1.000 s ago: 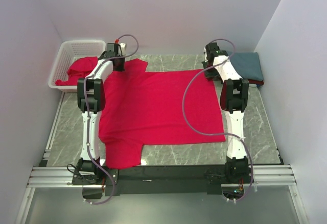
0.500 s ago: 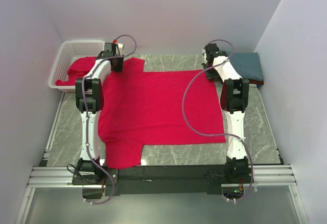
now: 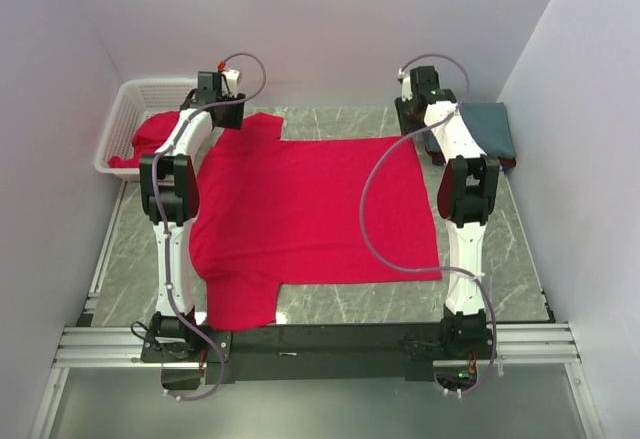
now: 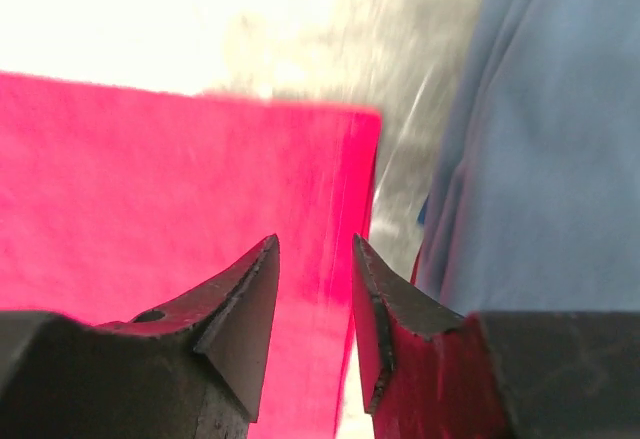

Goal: Fold and stack the t-shirts
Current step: Flatten the tshirt out

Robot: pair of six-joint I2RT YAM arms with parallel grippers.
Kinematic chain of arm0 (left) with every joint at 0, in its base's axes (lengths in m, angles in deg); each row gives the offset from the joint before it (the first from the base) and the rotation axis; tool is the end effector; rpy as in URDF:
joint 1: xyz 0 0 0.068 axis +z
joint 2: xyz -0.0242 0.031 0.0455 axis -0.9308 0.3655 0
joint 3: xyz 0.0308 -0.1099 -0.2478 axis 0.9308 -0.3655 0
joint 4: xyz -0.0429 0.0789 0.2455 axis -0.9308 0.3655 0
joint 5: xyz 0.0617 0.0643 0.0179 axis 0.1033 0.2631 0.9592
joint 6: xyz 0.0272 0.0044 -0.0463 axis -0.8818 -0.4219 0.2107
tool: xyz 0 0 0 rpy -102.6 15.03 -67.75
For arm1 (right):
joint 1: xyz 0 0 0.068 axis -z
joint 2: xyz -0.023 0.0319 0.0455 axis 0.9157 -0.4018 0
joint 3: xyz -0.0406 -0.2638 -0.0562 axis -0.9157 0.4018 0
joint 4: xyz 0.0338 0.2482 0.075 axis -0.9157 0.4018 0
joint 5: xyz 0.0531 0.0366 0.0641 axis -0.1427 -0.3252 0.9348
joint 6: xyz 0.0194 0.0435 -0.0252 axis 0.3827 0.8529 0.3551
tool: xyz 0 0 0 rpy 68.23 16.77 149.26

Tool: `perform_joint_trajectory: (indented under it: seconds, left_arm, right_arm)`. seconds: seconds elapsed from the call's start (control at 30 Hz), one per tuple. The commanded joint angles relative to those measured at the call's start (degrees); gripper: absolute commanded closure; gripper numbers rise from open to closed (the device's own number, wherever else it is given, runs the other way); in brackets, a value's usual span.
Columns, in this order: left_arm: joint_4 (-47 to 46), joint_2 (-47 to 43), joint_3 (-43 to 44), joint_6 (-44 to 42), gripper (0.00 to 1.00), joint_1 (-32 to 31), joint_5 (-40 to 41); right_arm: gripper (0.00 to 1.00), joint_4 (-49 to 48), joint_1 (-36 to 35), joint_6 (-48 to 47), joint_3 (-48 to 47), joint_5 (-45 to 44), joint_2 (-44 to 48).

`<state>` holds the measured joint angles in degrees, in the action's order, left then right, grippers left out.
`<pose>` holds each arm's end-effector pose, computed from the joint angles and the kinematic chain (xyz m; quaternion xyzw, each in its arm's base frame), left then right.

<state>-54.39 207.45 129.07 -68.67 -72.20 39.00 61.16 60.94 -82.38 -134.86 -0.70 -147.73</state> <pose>0.5493 -0.0368 0.2133 0.0799 0.9041 -0.0166 0.4195 0.5229 0.0483 0.2304 -0.1281 0.9402 -0.0236 0.3146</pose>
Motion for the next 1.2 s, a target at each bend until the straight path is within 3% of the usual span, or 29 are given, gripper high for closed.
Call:
perform_joint_trajectory:
  seconds: [0.0, 0.13, 0.37, 0.53, 0.7, 0.93, 1.17]
  left_arm:
    - [1.1, 1.2, 4.3, -1.0, 0.36, 0.5, -2.9]
    - [1.1, 1.8, 4.6, -1.6, 0.32, 1.1, -4.9]
    - [1.5, 1.9, 3.7, -2.7, 0.33, 1.2, -5.2]
    - [1.2, 1.9, 2.4, -3.5, 0.33, 1.2, -5.2]
    - [1.2, 2.7, 2.6, -3.9, 0.33, 1.2, -5.2]
    - [1.2, 4.0, 3.4, -3.9, 0.32, 1.2, -5.6]
    - [0.5, 3.9, 1.9, -3.9, 0.33, 1.2, -5.7]
  right_arm:
    - [0.58, -1.1, 0.4, 2.5, -5.1, 0.9, -2.6]
    - [0.58, -3.2, 0.4, 3.4, -4.4, 1.0, -3.7]
    - [0.55, -7.7, 0.5, 4.5, -5.8, 0.0, -6.7]
    - [0.49, -10.2, 0.8, 2.3, -5.5, -1.9, -8.3]
    - [0.47, -7.3, 1.5, 2.4, -10.0, -1.9, -11.4]
    - [0.30, -6.9, 2.6, 5.1, -11.3, -0.8, -12.4]
    - [0.31, -5.8, 3.0, 8.3, -11.3, 4.2, -13.7]
